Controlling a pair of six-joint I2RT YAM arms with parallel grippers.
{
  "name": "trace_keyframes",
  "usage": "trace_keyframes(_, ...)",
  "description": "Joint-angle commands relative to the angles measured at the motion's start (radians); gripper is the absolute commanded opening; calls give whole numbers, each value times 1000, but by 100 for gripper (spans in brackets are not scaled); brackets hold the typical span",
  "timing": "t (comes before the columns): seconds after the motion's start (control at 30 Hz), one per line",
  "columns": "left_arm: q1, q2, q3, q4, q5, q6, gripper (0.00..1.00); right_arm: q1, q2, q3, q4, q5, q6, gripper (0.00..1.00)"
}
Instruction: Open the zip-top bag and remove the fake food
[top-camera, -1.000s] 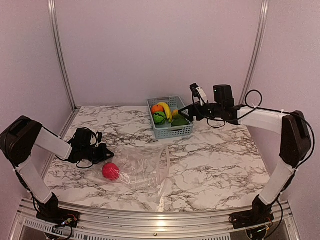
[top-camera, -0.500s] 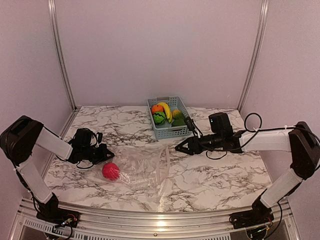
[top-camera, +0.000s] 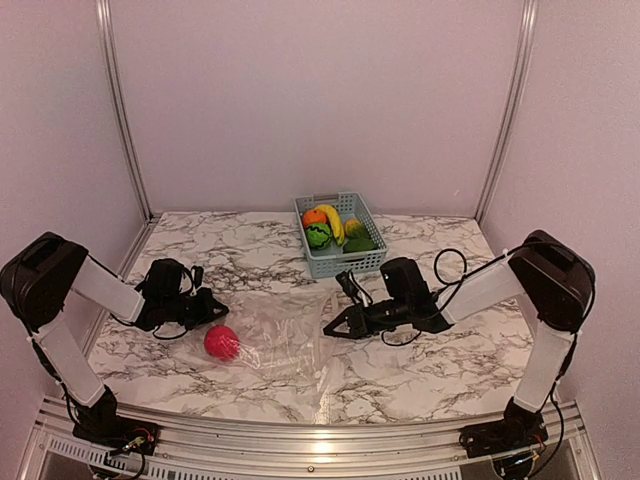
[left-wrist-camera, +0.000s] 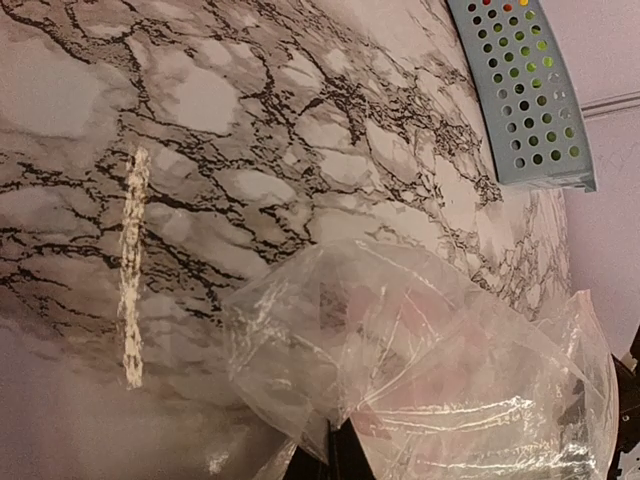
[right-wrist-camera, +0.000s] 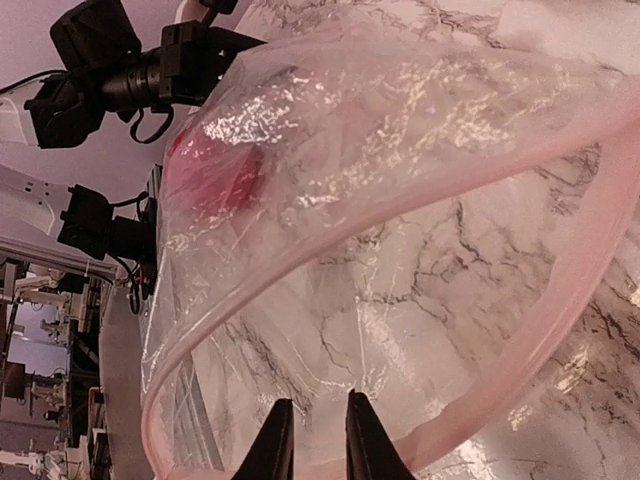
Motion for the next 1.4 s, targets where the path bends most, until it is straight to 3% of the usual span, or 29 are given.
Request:
trace_keyframes(0.0,-1,8,-48,88,2,-66,0,38,89,59,164,-5,119,15)
trace_keyframes(0.33,-38,4,-168,399,-83,-289,0,111,338,188,429,-44,318,14)
trace_keyframes(0.6,-59,32,-149,431,-61,-287,0,145,419,263,433,-56,315,15)
trace_keyframes(0.67,-56,-9,-144,362,-64,-245,8,139,426,251,432,-46,307,15)
trace_keyframes(0.83,-55,-198,-89,-4,-151,-94,48,133,442,206,467,-32,315,15)
trace_keyframes(0.9,-50,-286,-64,-154,-213,-41,58,131,442,186,474,-20,317,15)
trace_keyframes(1.13,-34,-450,-44,-495,-218,56,72,108,404,90,520,8,325,15)
trace_keyframes(1.37,-2,-593,-112,-685,-275,75,89,100,384,54,513,-2,300,15)
